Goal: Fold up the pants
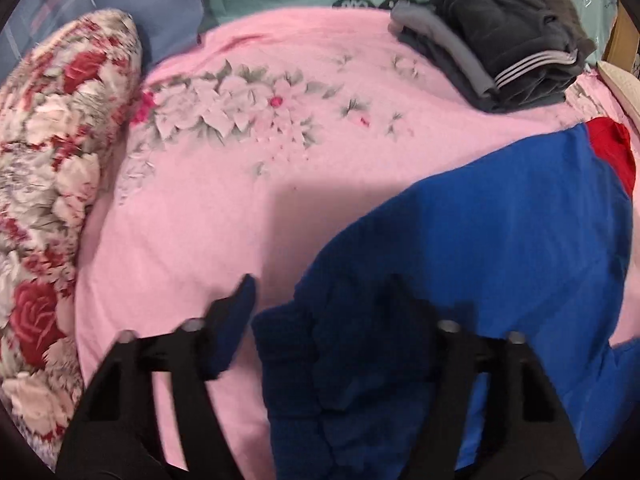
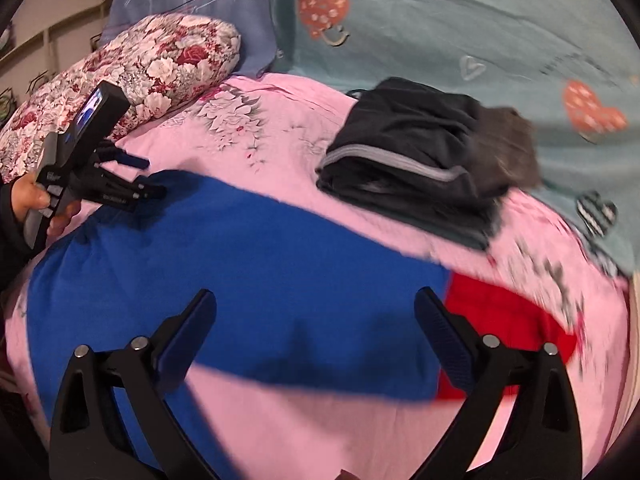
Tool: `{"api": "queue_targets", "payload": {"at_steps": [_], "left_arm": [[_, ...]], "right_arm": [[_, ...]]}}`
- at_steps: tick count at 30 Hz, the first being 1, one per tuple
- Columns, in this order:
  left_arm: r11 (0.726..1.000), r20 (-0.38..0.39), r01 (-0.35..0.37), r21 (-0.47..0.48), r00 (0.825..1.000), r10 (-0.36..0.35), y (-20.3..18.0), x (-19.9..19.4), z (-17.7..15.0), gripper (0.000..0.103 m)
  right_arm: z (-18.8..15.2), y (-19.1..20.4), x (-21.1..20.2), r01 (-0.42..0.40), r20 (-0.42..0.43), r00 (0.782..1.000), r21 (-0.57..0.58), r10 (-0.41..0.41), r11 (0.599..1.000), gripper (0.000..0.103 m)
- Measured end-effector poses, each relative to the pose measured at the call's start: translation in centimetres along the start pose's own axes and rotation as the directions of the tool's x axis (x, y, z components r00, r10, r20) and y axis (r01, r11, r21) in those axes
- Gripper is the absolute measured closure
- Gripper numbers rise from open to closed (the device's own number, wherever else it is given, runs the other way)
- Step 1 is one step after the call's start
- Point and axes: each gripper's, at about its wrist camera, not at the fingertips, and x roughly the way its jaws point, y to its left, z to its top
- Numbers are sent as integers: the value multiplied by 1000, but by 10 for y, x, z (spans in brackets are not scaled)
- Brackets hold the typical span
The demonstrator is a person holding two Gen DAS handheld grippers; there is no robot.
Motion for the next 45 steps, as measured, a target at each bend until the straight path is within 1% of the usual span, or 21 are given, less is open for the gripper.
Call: {"api": "queue_targets", "payload": {"at_steps": [1, 2, 4, 8, 10, 11, 12, 13, 14, 15, 16, 19, 22, 24, 28, 32, 33, 36, 39, 42, 45], "left_arm": [[1000, 0, 20, 4, 1000, -20, 0, 4, 0, 54], [999, 17, 30, 16, 999, -30, -1, 3, -1, 58], [999, 27, 14, 46, 1000, -15, -5, 2, -2, 62], [997, 33, 0, 74, 999, -3, -9, -2, -10, 67], [997, 36, 3, 73, 999, -6, -8, -2, -11, 70], [997, 35, 1, 77, 999, -4, -8, -2, -11, 72], [997, 30, -3, 82, 1000, 0, -9, -1, -11, 75], [996, 30, -8, 86, 1000, 6, -10, -1, -10, 77], [996, 36, -18, 89, 999, 14, -11, -2, -10, 81], [996, 40, -22, 86, 999, 19, -12, -3, -9, 85], [996, 42, -25, 82, 999, 21, -12, -4, -8, 87], [996, 50, -35, 77, 998, 31, -14, -8, -6, 90], [997, 74, -42, 63, 997, 38, -14, -21, -4, 90], [998, 101, -42, 53, 994, 36, -13, -39, -5, 90], [998, 163, -38, 59, 986, 28, -18, -88, -19, 90], [994, 206, -29, 107, 978, 7, -25, -137, -58, 90], [993, 207, -17, 117, 978, -8, -27, -150, -76, 90], [992, 184, 7, 128, 982, -31, -30, -164, -121, 91], [989, 135, 18, 147, 990, -38, -38, -161, -168, 91], [989, 78, 37, 145, 996, -49, -47, -148, -204, 91], [993, 73, 50, 106, 996, -58, -48, -145, -225, 90]], "right_arm": [[11, -5, 14, -13, -19, 1000, -15, 13, 1000, 12], [23, -10, 32, -15, -40, 999, -38, 14, 999, 19], [40, -16, 67, -13, -88, 996, -97, 4, 995, 23], [47, -25, 117, -26, -163, 987, -182, -4, 983, 24], [46, -28, 134, -35, -187, 982, -198, -3, 979, 32], [44, -30, 144, -59, -221, 975, -206, 12, 977, 43], [42, -34, 146, -100, -224, 973, -188, 57, 977, 60], [44, -40, 148, -182, -244, 959, -135, 145, 974, 72], [43, -44, 147, -239, -254, 944, -93, 209, 967, 89], [44, -44, 145, -245, -253, 943, -85, 217, 966, 94], [44, -43, 143, -222, -241, 952, -110, 190, 969, 95], [44, -39, 132, -206, -211, 961, -120, 178, 971, 96], [49, -35, 107, -194, -144, 974, -115, 177, 974, 97], [53, -32, 80, -196, -85, 979, -114, 187, 974, 97], [44, -22, 9, -215, 11, 976, -132, 218, 968, 97], [7, 17, -72, -246, 74, 962, -173, 261, 954, 97], [-8, 30, -90, -260, 80, 958, -177, 277, 949, 97], [-57, 68, -121, -306, 58, 945, -177, 321, 935, 97], [-111, 109, -121, -360, -16, 932, -154, 362, 920, 97], [-159, 140, -104, -346, -90, 938, -148, 336, 927, 97], [-177, 150, -96, -318, -105, 946, -127, 306, 939, 96]]}}
